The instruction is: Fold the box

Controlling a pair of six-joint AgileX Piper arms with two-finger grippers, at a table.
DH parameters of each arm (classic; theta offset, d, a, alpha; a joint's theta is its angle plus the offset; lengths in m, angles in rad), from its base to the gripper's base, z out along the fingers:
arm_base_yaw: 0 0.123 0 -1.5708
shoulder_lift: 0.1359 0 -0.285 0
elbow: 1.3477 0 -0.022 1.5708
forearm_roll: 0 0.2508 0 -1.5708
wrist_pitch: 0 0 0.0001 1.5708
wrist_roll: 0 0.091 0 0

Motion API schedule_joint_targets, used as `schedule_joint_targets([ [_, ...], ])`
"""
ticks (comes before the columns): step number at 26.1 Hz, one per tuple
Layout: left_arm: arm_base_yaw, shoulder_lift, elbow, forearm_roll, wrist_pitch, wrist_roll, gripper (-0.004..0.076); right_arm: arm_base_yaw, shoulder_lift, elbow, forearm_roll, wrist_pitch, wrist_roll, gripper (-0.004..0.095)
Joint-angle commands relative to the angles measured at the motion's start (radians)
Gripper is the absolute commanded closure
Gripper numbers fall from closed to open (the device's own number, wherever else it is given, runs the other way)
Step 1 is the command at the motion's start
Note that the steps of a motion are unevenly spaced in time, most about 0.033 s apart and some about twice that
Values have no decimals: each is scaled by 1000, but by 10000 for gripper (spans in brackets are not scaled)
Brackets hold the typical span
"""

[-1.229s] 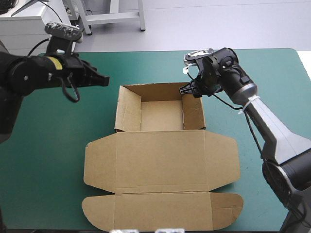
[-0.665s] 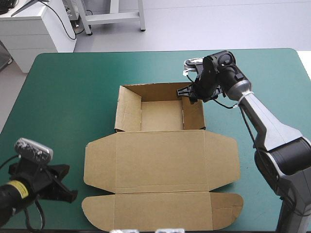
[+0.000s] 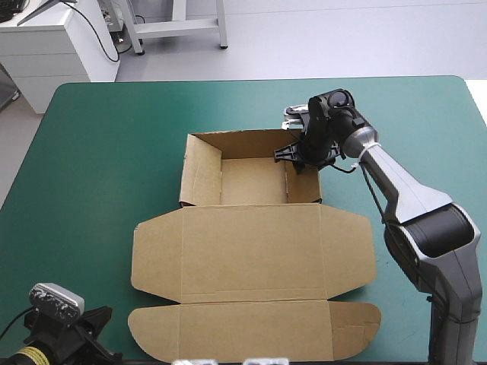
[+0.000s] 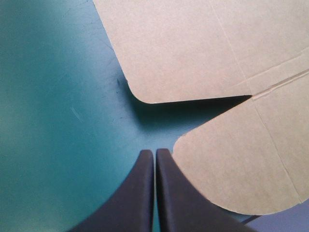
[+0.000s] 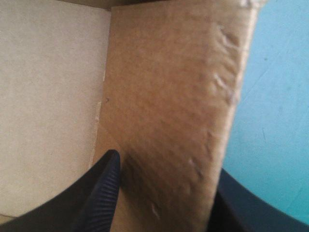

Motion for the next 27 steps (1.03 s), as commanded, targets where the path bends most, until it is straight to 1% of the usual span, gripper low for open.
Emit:
schedule_joint_targets([
  [1, -3, 12, -23, -9, -60, 2, 731, -5, -25, -27, 23, 7, -4, 469],
  [2, -3, 12, -23, -9, -60, 2, 731, -5, -15, -27, 35, 7, -4, 481],
  [3, -3, 12, -23, -9, -60, 2, 731, -5, -13, -27, 43, 7, -4, 520],
  [4, -3, 12, -23, -9, -60, 2, 731, -5, -8, -27, 44, 7, -4, 665],
  [5, -3, 12, -23, -9, -60, 2, 731, -5, -5, -27, 40, 7, -4, 761],
  [6, -3, 12, -23, -9, -60, 2, 731, -5, -5, -27, 32, 7, -6, 935],
  [7, -3, 12, -23, -9, -60, 2, 731, -5, -5, -27, 25, 7, -5, 919],
  [11, -3, 12, -23, -9, -60, 2, 731, -5, -5, -27, -20, 7, -5, 927],
  [15, -3, 12, -23, -9, -60, 2, 731, -67, -39, -27, -31, 7, -16, 927],
  [20, -3, 12, -23, -7, -60, 2, 731, -227, -112, -27, -34, 7, -66, 928],
  [25, -3, 12, -23, -7, -60, 2, 731, -444, -178, -27, -35, 9, -134, 927],
  [27, -3, 12, -23, -7, -60, 2, 731, -548, -194, -27, -35, 9, -143, 927],
])
